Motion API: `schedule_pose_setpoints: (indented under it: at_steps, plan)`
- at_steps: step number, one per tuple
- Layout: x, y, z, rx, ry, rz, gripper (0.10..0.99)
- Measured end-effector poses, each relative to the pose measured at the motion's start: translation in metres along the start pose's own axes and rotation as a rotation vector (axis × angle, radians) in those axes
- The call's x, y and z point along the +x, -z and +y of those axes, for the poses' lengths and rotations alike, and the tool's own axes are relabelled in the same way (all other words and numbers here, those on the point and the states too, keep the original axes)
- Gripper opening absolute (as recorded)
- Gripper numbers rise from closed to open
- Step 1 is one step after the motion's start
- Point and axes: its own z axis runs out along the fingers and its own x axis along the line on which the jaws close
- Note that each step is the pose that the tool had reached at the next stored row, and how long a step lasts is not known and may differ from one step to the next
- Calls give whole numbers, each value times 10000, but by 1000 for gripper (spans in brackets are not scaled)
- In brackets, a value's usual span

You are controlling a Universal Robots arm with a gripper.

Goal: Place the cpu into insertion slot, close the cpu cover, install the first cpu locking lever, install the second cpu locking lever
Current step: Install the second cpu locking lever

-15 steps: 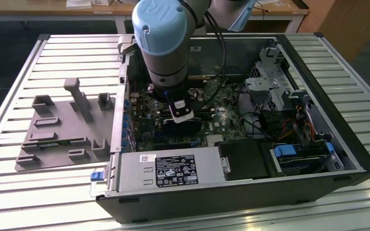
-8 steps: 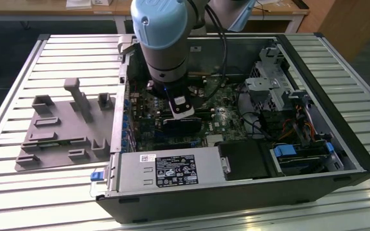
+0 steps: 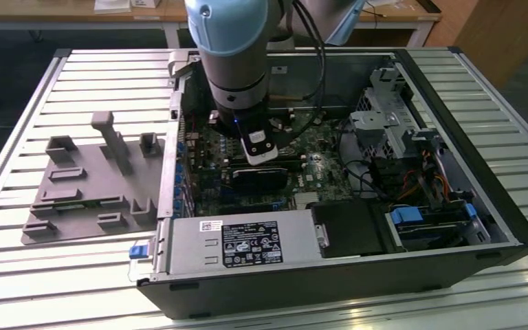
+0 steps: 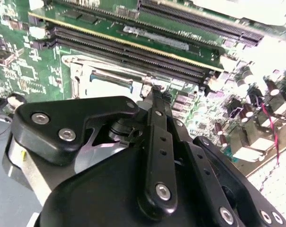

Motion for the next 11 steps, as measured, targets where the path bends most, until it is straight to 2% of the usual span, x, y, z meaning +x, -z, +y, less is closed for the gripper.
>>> schedule_pose_setpoints:
  at_steps: [4, 11]
  plan:
    - [-54, -6, 16, 26, 0, 1, 102]
    - [-307, -35, 87, 64, -35, 123, 102]
